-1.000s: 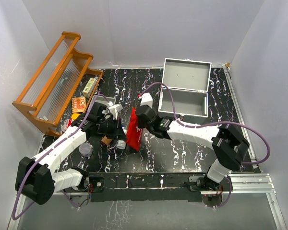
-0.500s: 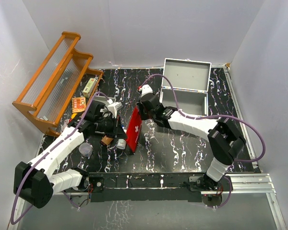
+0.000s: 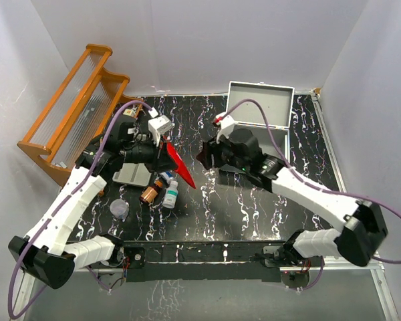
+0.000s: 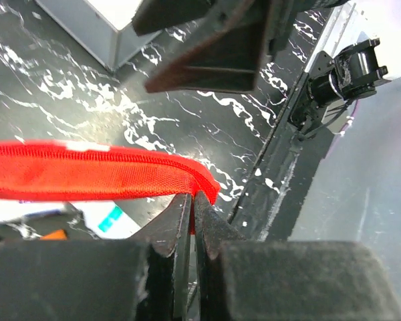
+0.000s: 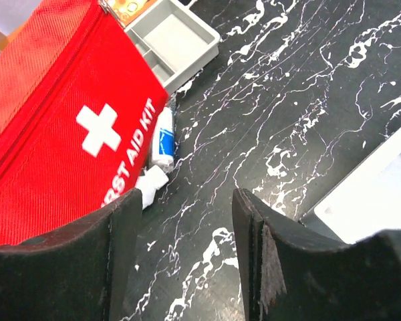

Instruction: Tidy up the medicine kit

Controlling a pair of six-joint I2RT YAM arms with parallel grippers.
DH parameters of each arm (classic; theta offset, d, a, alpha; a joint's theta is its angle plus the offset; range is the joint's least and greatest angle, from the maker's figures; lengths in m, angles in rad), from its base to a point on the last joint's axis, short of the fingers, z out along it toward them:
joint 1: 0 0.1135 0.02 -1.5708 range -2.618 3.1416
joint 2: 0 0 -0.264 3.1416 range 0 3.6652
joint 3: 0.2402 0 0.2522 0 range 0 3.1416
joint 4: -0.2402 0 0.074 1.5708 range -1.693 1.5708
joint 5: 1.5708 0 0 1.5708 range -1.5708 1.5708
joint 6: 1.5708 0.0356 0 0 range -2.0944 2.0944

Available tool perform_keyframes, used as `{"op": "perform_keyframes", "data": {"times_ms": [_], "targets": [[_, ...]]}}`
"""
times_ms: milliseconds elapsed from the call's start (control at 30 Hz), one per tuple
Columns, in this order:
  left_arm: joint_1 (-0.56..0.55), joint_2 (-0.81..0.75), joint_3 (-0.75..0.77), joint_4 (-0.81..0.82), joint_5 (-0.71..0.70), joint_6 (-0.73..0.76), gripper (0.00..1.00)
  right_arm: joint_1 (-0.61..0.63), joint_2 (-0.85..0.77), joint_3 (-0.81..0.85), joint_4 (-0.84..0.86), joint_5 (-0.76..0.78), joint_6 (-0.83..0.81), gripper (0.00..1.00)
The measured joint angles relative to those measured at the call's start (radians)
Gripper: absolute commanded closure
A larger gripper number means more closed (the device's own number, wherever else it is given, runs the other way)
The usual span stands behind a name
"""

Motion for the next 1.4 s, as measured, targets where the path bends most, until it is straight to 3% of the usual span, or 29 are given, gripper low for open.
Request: {"op": "perform_keyframes", "data": {"times_ms": [400,700,1167,1400], "targets": [[-0.009,-0.069,0.051,-0.121,0.016,0.428,1.0,0.0,-0.251,-0.09,0.026,-0.079,-0.003,0.3],[-0.083,-0.119,-0.03,-0.158,-0.003,0.493,1.0,0.0,-0.286,-0.173,0.053,-0.123,0.005,0.29],[-0.269,-0.002,-0.067,-0.269,-0.345,0.624,1.0,0.0,-0.404,-0.328,0.186,-0.215,-0.058,0.3],[-0.29,-0.008,-0.051,-0.294,-0.402,0.689,1.0,0.0,-0.431,-0.37,0.193,-0.254,-0.13,0.2]]}}
